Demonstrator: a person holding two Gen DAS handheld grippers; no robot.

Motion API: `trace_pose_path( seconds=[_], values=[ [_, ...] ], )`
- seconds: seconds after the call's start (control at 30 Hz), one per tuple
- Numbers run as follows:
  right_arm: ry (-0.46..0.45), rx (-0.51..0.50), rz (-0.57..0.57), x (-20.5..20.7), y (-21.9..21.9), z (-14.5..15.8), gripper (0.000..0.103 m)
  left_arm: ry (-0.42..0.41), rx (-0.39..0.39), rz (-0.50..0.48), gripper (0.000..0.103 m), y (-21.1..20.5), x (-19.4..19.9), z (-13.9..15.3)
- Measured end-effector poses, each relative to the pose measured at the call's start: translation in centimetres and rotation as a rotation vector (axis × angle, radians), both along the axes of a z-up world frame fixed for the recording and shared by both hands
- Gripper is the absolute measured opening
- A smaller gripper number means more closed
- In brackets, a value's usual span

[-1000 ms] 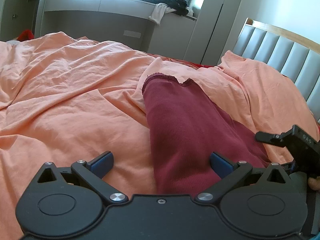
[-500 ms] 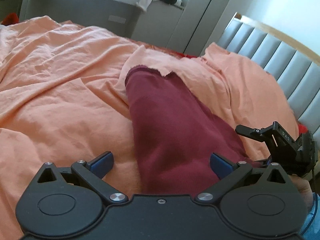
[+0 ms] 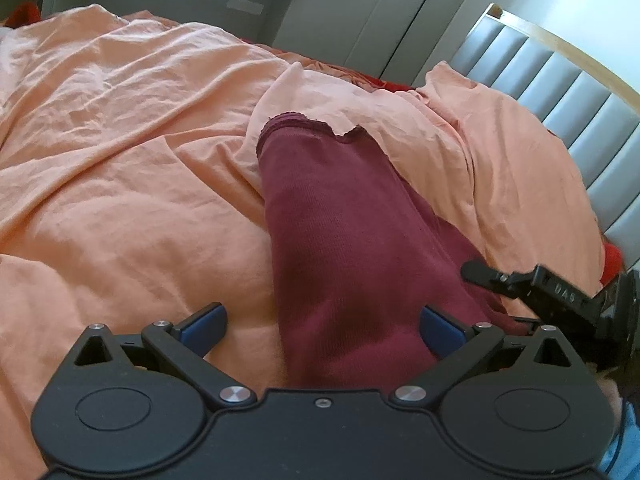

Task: Fold small clothes
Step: 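Grasp the dark red shirt bundle's end with the right gripper while the left gripper grasps it too, then fold the grasped end over the bundle with both grippers and open them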

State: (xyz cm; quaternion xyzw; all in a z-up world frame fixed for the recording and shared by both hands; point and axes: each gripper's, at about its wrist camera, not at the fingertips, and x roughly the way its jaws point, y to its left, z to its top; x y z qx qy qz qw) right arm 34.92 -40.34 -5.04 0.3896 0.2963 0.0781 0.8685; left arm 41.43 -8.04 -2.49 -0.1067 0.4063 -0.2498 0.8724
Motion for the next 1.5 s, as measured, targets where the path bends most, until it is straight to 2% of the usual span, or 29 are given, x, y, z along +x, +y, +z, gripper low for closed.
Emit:
trace_pose_path(
  seconds=[0.2, 0.27, 0.33, 0.37, 0.4, 0.43, 0.47, 0.53, 0.63, 0.77, 0.93, 1.03, 1.13, 1.27, 1.5],
  values=[
    [-0.036, -0.118, 0.037, -0.6, 1.1, 0.9, 0.068, -0.043, 0.024, -0.012, 0.093, -0.5, -0.6, -0.2],
    [-0.049, -0.178, 0.046, -0.9, 1.7, 1.1, 0.063, -0.062, 0.022, -0.021, 0.085, -0.7, -1.0, -0.1],
    [-0.065, -0.211, 0.043, -1.2, 2.0, 1.3, 0.057, -0.053, -0.008, -0.039, 0.063, -0.9, -1.0, 0.0],
    [-0.072, -0.21, 0.029, -1.5, 2.0, 1.3, 0.052, -0.048, -0.019, -0.042, 0.058, -0.9, -1.0, 0.2],
    [-0.082, -0.202, 0.01, -1.9, 2.1, 1.3, 0.044, -0.053, -0.016, -0.035, 0.052, -1.1, -1.1, 0.3],
    [-0.094, -0.196, 0.0, -2.2, 2.1, 1.4, 0.038, -0.074, -0.001, -0.028, 0.044, -1.4, -1.3, 0.6],
    [-0.105, -0.199, -0.008, -2.4, 2.2, 1.5, 0.035, -0.096, 0.01, -0.031, 0.041, -1.6, -1.5, 0.8],
    [-0.143, -0.227, -0.017, -3.0, 2.6, 2.0, 0.023, -0.155, 0.043, -0.046, 0.031, -2.2, -2.3, 1.5],
    [-0.216, -0.263, -0.022, -3.9, 3.1, 3.0, 0.019, -0.25, 0.104, -0.073, 0.024, -2.8, -3.4, 2.7],
    [-0.333, -0.301, -0.016, -4.4, 4.4, 4.6, 0.019, -0.33, 0.123, -0.081, 0.022, -2.4, -3.8, 4.3],
    [-0.477, -0.384, 0.007, -4.4, 7.1, 6.5, 0.018, -0.434, 0.172, -0.032, 0.022, -0.9, -4.0, 6.1],
    [-0.539, -0.395, 0.022, -3.4, 8.9, 7.2, 0.018, -0.487, 0.195, -0.004, 0.022, 0.7, -3.9, 7.0],
    [-0.588, -0.412, 0.046, -2.0, 10.7, 7.8, 0.018, -0.507, 0.21, 0.027, 0.022, 2.2, -3.4, 7.3],
    [-0.57, -0.42, 0.07, -0.2, 12.4, 7.5, 0.018, -0.467, 0.203, 0.054, 0.023, 3.9, -2.2, 6.1],
    [-0.437, -0.459, 0.078, 1.6, 13.1, 6.0, 0.022, -0.379, 0.178, 0.126, 0.032, 5.1, -1.2, 2.7]
  ],
)
